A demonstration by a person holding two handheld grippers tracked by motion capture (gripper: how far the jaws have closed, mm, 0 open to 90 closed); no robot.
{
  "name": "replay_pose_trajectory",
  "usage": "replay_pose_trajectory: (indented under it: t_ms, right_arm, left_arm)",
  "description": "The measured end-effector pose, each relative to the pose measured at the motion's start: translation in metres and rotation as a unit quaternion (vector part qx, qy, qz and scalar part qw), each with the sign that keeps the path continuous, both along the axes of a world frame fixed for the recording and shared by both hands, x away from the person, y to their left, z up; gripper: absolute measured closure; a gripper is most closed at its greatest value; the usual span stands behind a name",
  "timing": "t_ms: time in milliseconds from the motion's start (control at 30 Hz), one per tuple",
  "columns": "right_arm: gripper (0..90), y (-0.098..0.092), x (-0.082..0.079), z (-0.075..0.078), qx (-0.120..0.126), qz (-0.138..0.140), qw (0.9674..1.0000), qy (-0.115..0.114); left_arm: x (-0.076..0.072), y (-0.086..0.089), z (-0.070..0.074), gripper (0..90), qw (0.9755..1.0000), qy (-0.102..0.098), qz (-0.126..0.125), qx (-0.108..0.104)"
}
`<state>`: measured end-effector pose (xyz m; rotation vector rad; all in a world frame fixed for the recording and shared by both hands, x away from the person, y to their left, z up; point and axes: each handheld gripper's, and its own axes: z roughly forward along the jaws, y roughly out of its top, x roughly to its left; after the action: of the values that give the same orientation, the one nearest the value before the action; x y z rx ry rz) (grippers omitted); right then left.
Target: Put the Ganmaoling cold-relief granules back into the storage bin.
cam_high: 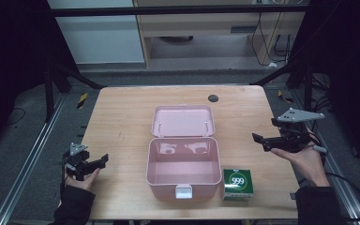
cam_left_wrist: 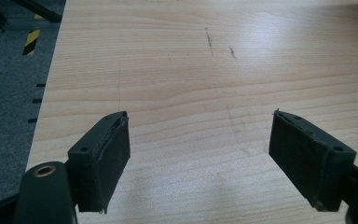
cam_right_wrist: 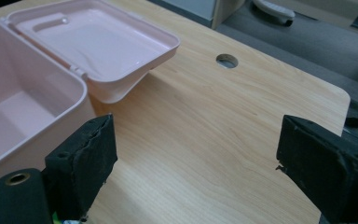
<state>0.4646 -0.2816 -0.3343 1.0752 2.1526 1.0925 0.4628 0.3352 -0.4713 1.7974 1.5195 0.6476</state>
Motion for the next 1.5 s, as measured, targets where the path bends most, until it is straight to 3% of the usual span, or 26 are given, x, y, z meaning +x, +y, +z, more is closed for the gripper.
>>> replay_pose_trajectory:
  t_ms: [100, 167, 400, 667, 700, 733, 833, 1100, 1333, 1400, 1500]
  right_arm:
    - [9.9, 0.003, 0.000, 0.003, -0.015, 0.019, 0.9997, 0.010]
    - [9.0, 0.007, 0.000, 0.003, -0.044, 0.037, 0.9982, 0.015]
    - [8.8, 0.016, 0.000, 0.003, -0.068, 0.076, 0.9945, 0.021]
    - [8.4, 0.028, -0.006, 0.000, -0.113, 0.127, 0.9845, 0.041]
    - [8.4, 0.028, -0.006, 0.000, -0.113, 0.127, 0.9845, 0.041]
    - [8.2, 0.031, -0.008, 0.000, -0.125, 0.137, 0.9817, 0.044]
    - [8.1, 0.035, -0.011, -0.001, -0.136, 0.146, 0.9785, 0.051]
    - [7.7, 0.044, -0.018, -0.003, -0.171, 0.189, 0.9652, 0.059]
    - [7.3, 0.049, -0.022, -0.004, -0.185, 0.218, 0.9556, 0.073]
    - [7.3, 0.050, -0.022, -0.004, -0.186, 0.220, 0.9547, 0.074]
    - [7.4, 0.051, -0.023, -0.005, -0.193, 0.234, 0.9494, 0.082]
  left_arm:
    - [0.000, -0.001, -0.001, 19.9, 1.0000, 0.002, -0.002, 0.002]
    - [0.001, -0.001, -0.002, 19.9, 1.0000, 0.005, -0.002, 0.004]
    - [0.001, -0.002, -0.003, 19.9, 0.9999, 0.010, -0.003, 0.006]
    - [0.003, -0.002, -0.005, 19.8, 0.9999, 0.014, -0.005, 0.006]
    - [0.003, -0.002, -0.005, 19.9, 0.9999, 0.014, -0.005, 0.006]
    - [0.003, -0.002, -0.005, 19.9, 0.9998, 0.015, -0.007, 0.008]
    - [0.003, -0.003, -0.005, 19.9, 0.9998, 0.017, -0.009, 0.011]
    - [0.003, -0.003, -0.006, 20.1, 0.9997, 0.018, -0.011, 0.010]
    - [0.003, -0.003, -0.006, 20.1, 0.9997, 0.019, -0.015, 0.010]
    - [0.003, -0.003, -0.006, 20.1, 0.9996, 0.019, -0.016, 0.010]
    - [0.004, -0.004, -0.006, 20.1, 0.9996, 0.021, -0.018, 0.011]
